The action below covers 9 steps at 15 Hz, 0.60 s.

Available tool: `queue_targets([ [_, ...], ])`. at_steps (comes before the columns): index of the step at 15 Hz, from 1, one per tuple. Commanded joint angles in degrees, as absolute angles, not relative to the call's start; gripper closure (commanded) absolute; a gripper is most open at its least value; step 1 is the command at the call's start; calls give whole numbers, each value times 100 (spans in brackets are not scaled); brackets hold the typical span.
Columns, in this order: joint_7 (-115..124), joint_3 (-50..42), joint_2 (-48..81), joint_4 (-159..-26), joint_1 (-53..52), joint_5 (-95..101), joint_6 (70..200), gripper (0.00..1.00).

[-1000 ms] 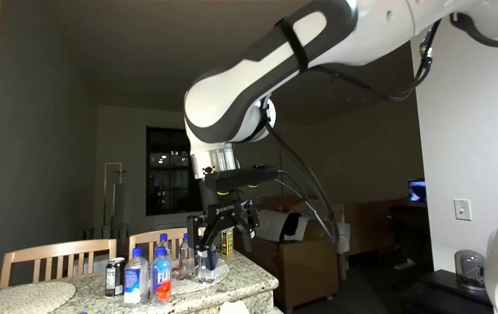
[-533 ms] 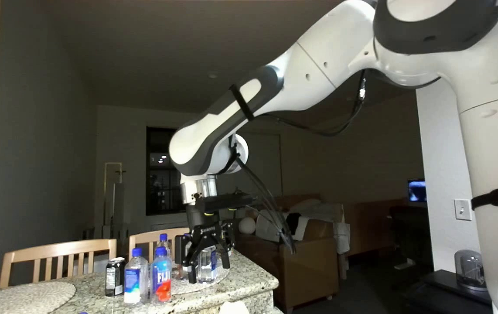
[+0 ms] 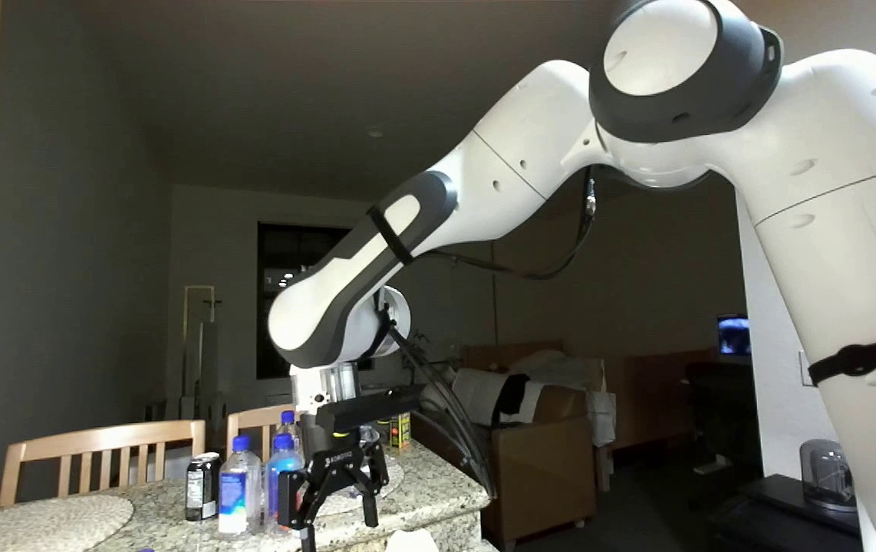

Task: Pick up the cloth and cover the white object

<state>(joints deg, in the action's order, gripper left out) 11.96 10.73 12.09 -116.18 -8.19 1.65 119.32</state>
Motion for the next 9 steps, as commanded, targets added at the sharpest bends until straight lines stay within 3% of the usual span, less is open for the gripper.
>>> queue_targets([
  [1,1237,989,884,-12274,-942,61,12695,0],
  [6,1305,1090,831,-13007,-1132,-13,13343,0],
  [9,1217,1073,1124,-12812,-1243,95,12968,0],
])
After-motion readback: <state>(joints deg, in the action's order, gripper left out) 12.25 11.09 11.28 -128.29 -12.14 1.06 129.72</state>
